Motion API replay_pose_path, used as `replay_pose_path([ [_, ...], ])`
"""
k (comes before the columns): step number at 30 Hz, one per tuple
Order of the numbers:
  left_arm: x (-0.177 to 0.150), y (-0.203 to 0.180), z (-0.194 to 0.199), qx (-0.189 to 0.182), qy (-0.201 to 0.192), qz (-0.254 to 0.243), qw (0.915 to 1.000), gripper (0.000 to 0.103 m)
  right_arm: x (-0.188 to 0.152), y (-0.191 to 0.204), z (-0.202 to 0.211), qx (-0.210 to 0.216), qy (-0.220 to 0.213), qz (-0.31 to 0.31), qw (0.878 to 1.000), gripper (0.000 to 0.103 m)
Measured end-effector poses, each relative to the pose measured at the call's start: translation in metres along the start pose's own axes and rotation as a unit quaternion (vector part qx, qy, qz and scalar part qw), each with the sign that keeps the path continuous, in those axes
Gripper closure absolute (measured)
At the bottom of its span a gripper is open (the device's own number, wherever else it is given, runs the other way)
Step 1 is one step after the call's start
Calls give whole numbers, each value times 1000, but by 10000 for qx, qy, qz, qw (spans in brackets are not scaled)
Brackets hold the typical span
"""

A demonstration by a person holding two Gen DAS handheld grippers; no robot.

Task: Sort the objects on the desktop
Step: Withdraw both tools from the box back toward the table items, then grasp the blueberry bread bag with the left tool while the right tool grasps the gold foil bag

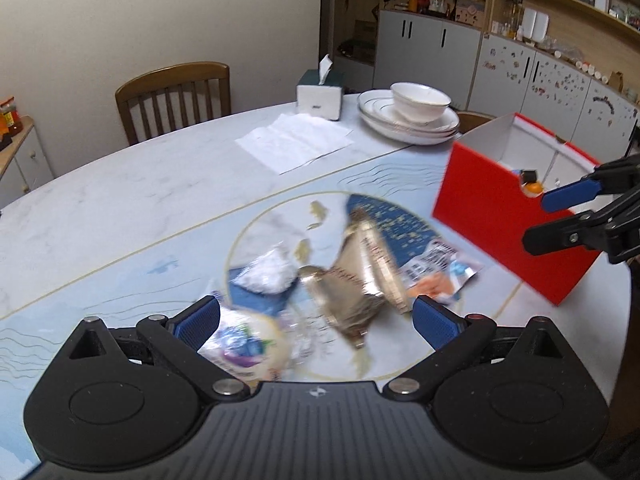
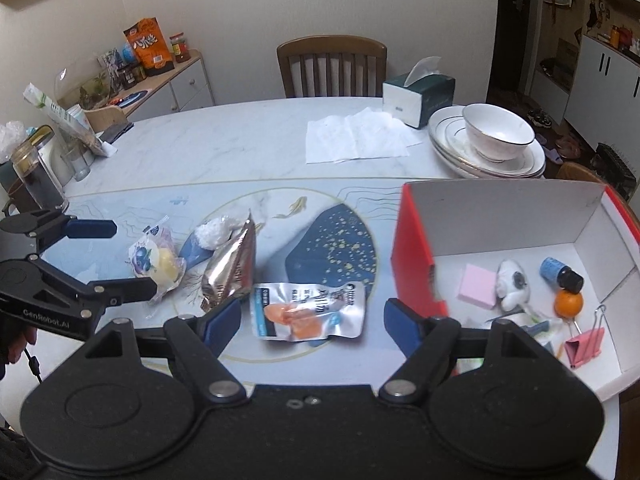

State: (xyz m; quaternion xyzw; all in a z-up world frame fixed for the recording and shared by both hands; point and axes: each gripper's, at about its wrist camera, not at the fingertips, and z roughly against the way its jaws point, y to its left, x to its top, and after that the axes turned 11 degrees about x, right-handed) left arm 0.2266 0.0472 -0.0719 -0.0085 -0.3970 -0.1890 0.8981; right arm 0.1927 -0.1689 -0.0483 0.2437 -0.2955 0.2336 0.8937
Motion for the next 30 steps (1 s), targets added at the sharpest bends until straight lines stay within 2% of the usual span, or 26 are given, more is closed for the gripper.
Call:
replay_pose_path([
  [12, -13, 35, -34, 79, 284, -61, 9995, 0, 16, 30, -48, 135, 185, 200, 9995, 24],
  [18, -16, 42, -55, 31, 481, -144, 9987, 0, 25, 42, -76, 174, 315, 253, 9990, 24],
  [30, -18, 42, -75, -136, 634, -257, 9976, 0, 31, 46, -126, 160, 757, 342, 9964, 24],
])
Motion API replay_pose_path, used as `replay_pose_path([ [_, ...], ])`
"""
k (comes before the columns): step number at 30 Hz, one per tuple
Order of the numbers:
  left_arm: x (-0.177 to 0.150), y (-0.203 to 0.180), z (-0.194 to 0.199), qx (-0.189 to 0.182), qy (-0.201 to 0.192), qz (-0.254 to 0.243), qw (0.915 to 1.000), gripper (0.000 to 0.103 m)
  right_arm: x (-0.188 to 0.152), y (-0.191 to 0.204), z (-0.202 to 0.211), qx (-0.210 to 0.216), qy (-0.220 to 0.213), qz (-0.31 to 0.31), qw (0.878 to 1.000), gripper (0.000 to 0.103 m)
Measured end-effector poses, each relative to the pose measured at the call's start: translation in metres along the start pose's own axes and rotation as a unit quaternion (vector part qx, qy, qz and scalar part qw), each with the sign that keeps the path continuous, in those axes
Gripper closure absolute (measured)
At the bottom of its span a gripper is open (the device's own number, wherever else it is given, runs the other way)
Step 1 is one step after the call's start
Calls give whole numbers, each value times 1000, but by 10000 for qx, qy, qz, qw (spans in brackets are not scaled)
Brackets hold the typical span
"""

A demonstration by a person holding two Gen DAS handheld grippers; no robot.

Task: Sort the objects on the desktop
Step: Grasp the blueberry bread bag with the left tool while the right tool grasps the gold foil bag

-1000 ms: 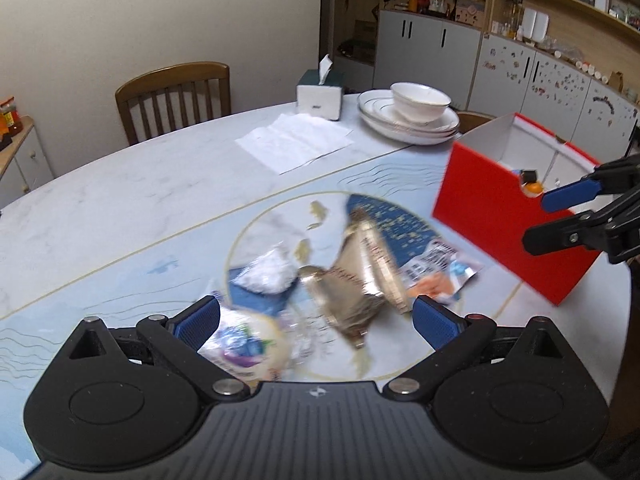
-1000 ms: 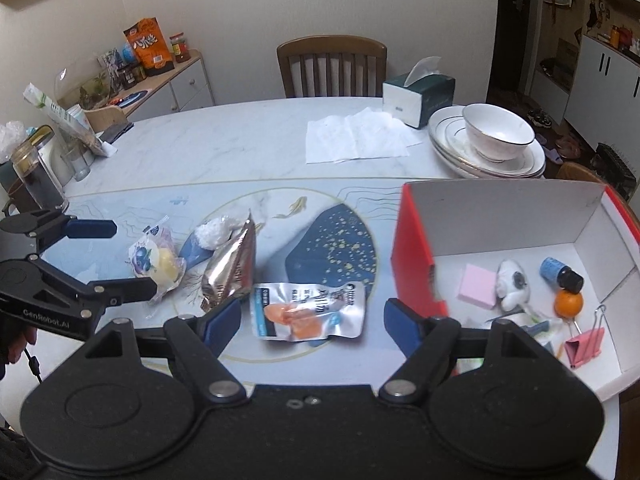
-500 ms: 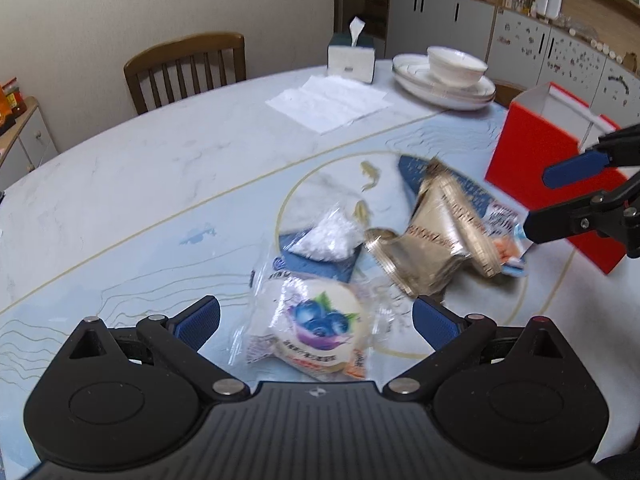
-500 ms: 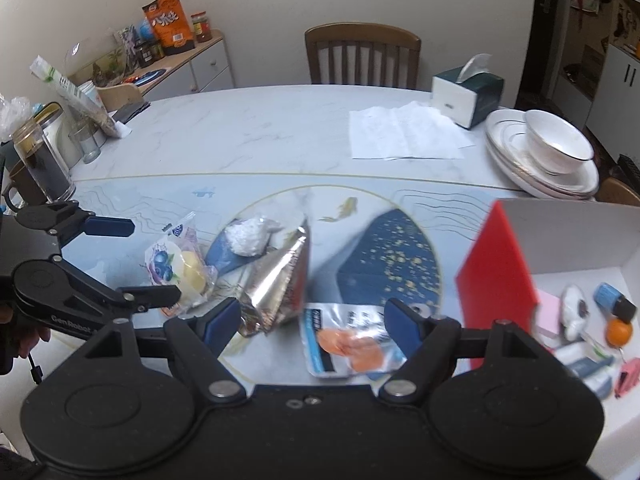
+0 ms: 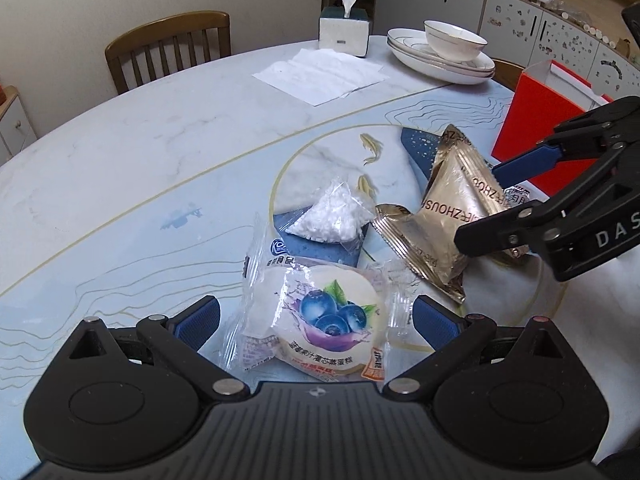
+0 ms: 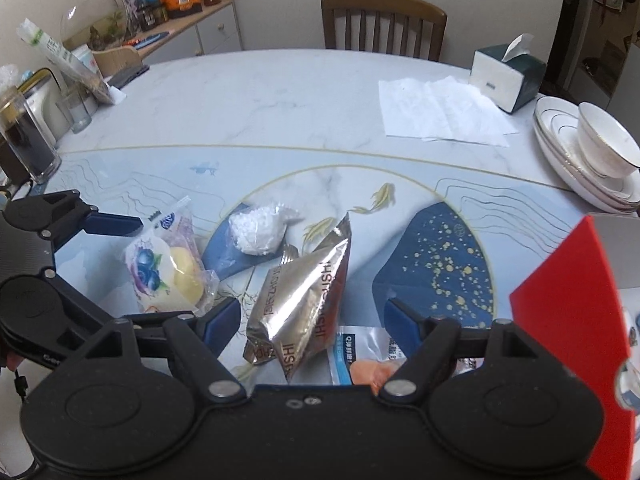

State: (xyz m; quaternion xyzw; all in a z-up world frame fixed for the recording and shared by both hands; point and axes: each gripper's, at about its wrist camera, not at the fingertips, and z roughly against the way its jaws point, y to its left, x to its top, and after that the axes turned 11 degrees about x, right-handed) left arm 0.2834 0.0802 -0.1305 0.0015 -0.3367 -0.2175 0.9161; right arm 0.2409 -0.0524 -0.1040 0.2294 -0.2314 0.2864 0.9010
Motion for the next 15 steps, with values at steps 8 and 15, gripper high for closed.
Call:
replay_pose_path([
  [8, -1, 2, -12, -96, 88, 46, 9999, 0, 4, 3, -22, 12, 210, 103, 9997, 25],
  [15, -3, 4, -11, -172, 99, 163, 9997, 2, 3, 7, -30, 26, 303, 272, 9992, 27],
])
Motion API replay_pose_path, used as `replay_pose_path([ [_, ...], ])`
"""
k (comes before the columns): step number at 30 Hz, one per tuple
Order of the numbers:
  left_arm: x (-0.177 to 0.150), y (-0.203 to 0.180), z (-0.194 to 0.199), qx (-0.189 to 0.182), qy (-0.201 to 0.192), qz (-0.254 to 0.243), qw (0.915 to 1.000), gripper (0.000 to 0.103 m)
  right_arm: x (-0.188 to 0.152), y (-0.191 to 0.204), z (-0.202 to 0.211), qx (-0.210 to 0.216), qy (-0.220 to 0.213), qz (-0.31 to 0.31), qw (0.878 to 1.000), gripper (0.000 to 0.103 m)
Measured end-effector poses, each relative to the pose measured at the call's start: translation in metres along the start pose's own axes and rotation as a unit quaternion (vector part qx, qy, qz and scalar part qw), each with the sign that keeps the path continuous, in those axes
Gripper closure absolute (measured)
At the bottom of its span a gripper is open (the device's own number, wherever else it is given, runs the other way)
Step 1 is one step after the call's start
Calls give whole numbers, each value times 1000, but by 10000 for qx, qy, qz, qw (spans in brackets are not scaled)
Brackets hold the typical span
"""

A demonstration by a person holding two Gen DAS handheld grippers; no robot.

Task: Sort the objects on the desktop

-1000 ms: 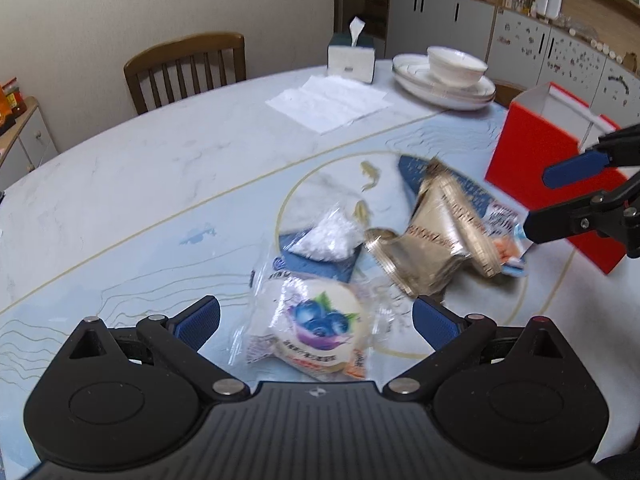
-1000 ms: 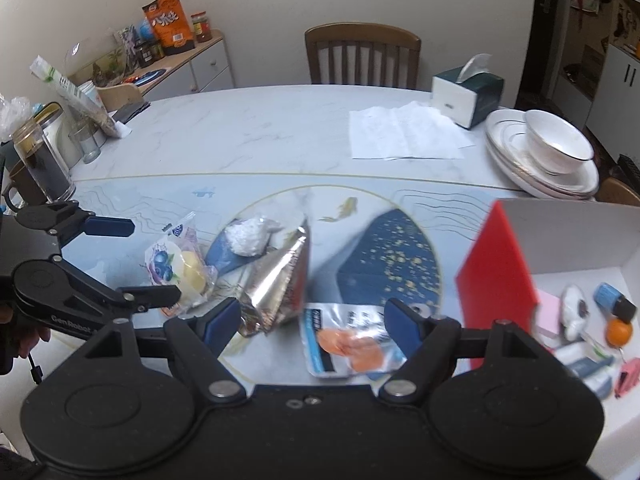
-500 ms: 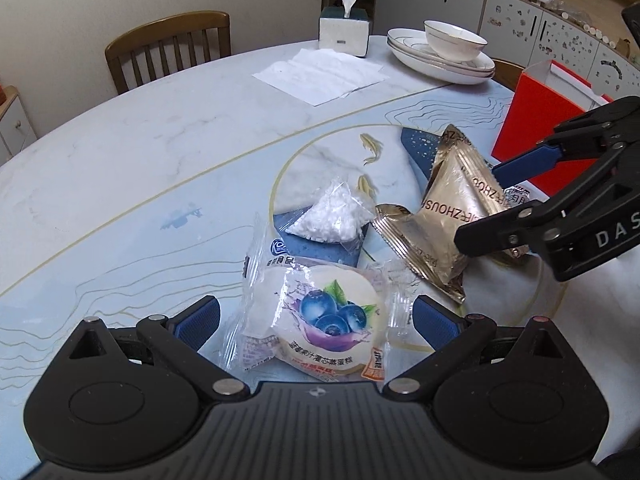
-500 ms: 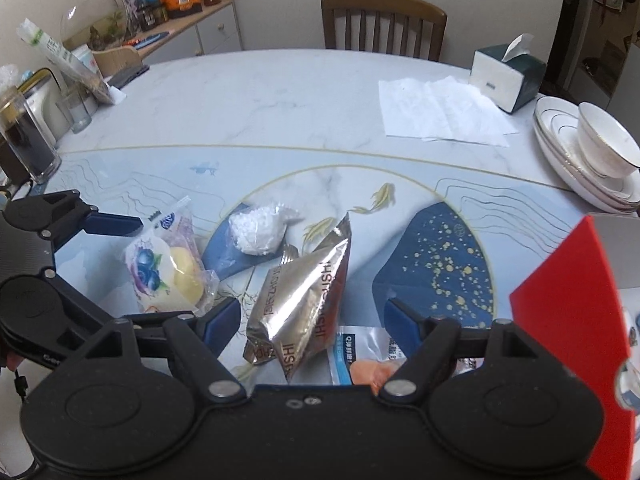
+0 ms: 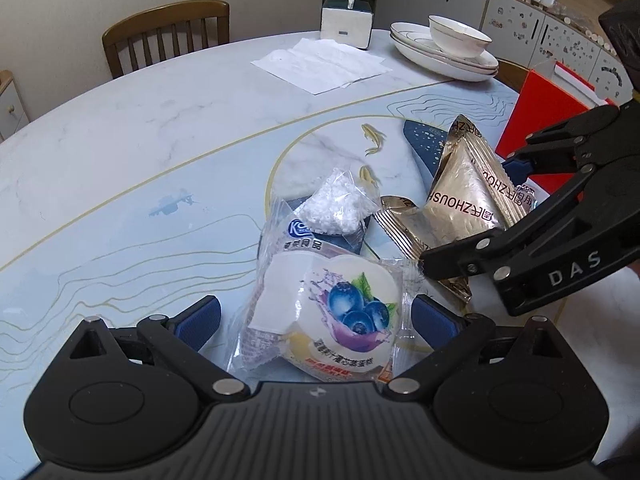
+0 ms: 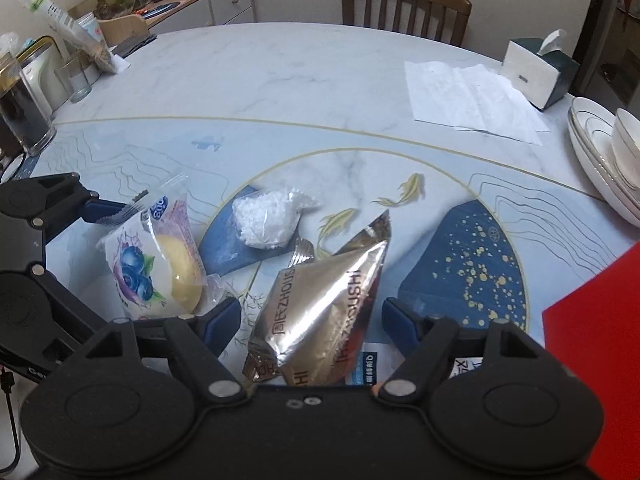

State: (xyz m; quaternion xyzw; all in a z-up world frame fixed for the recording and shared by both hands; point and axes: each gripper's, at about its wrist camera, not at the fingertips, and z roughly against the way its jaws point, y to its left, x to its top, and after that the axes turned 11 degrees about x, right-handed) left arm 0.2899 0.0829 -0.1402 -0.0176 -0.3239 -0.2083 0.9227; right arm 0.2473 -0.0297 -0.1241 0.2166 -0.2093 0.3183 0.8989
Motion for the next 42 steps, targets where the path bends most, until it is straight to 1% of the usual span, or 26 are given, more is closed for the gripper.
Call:
replay_pose_path([
  [1, 0, 0, 0, -43, 4, 16, 10000, 6, 0, 0, 0, -23, -3, 24, 10000, 27],
  [2, -1, -1, 1, -79, 13, 25, 10000, 13, 0, 1, -1, -50, -14, 43, 10000, 28],
  [3, -1, -1, 1, -112, 31, 22, 9999, 16, -1, 1, -1, -66, -21, 51, 10000, 29],
  [4, -1, -3, 1, -91, 12, 1, 10000, 22, 0, 0, -1, -54, -9, 48, 10000, 30],
  [5, 0, -4, 2, -79, 2, -11, 10000, 27, 0, 0, -2, -27, 11, 41, 10000, 35],
  [6, 0, -5, 3, -86, 0, -2, 10000, 28, 0, 1, -3, -6, 30, 43, 10000, 42],
  [7, 0, -5, 3, -107, 1, 20, 9999, 32, -1, 1, -3, 21, 52, 46, 10000, 45],
  [8, 0, -5, 4, -127, -3, 46, 9999, 37, -1, 1, -3, 30, 50, 42, 10000, 46],
  [17, -2, -5, 7, -54, 48, 154, 9999, 38, -3, 2, 0, 12, 34, 39, 10000, 49],
  [20, -2, -5, 10, -49, 57, 180, 9998, 39, -5, 2, 3, 14, 13, 48, 10000, 53],
  [26, -3, -7, 15, -49, 35, 210, 9998, 39, -9, 1, 10, 23, -45, 7, 10000, 57],
  [37, -4, -15, 30, 1, 20, 276, 9996, 40, -17, 3, 26, 23, -201, -29, 9998, 58],
  [42, -3, -20, 42, -6, -60, 333, 9994, 40, -22, 4, 37, 29, -290, -22, 9996, 58],
])
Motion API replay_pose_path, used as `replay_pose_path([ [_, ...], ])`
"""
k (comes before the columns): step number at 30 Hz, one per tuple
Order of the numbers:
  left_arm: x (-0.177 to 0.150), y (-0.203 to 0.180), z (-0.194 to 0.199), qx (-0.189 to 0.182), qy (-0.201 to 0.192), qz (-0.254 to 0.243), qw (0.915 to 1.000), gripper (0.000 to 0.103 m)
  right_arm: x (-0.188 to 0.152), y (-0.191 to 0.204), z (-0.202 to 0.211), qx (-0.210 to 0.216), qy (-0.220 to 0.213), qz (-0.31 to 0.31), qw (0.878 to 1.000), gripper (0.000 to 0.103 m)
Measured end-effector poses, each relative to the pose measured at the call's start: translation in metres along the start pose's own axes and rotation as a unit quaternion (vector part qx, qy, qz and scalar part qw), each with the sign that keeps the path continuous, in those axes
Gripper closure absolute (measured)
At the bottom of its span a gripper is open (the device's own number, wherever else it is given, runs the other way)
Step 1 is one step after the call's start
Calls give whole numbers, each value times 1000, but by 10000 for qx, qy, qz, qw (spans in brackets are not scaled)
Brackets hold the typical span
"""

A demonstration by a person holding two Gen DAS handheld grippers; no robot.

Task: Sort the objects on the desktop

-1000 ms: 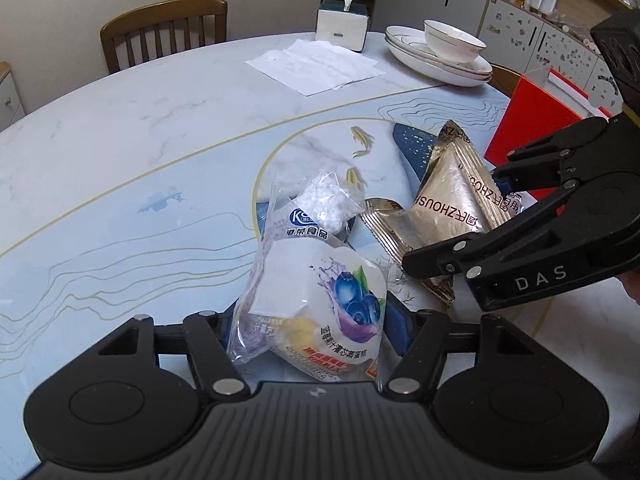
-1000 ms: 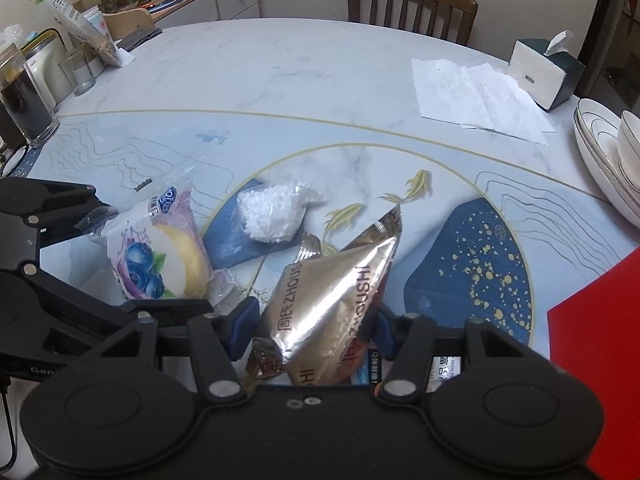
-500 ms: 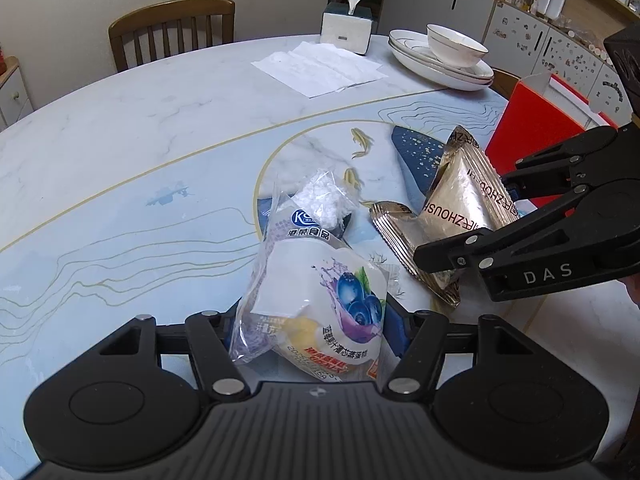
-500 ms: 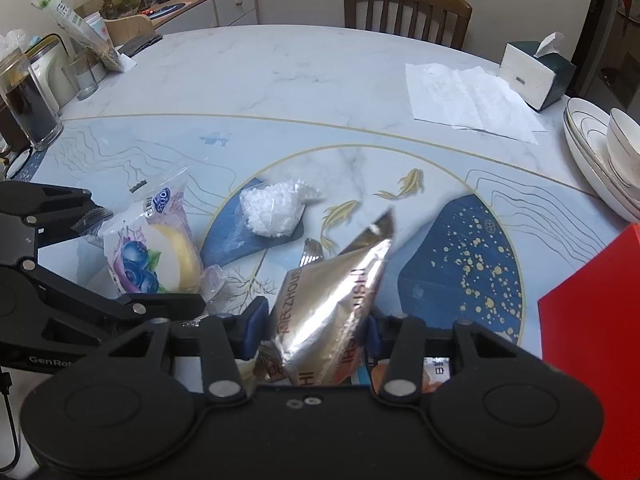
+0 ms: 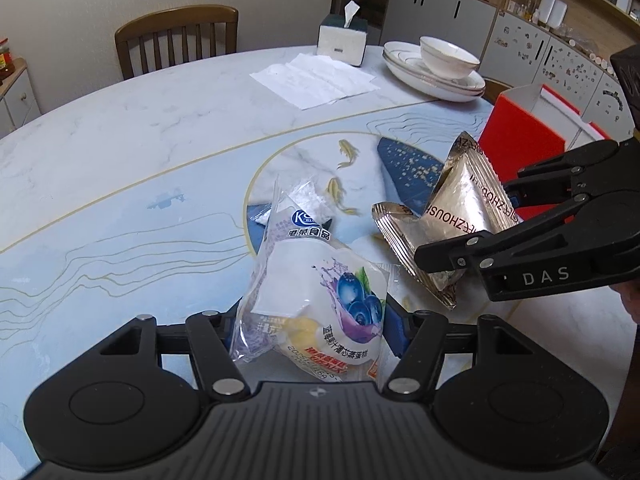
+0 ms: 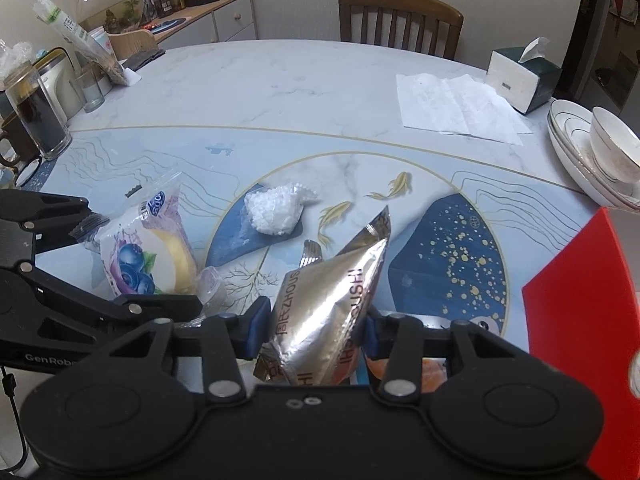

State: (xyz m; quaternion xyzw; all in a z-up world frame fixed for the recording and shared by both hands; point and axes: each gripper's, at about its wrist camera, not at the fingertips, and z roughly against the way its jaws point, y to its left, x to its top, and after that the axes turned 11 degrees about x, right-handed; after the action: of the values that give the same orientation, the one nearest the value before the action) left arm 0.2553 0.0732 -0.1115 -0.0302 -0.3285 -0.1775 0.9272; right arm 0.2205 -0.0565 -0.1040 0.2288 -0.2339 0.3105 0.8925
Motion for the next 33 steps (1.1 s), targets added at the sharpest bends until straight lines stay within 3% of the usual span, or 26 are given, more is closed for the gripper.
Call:
replay_pose_path([
  [14, 10, -26, 33, -21, -200, 169, 9997, 40, -10, -5, 52, 58, -344, 47, 9994, 58],
  [33, 47, -113, 77, -309, -608, 129, 9976, 39, -26, -57, 144, 67, -872, 60, 9962, 59],
])
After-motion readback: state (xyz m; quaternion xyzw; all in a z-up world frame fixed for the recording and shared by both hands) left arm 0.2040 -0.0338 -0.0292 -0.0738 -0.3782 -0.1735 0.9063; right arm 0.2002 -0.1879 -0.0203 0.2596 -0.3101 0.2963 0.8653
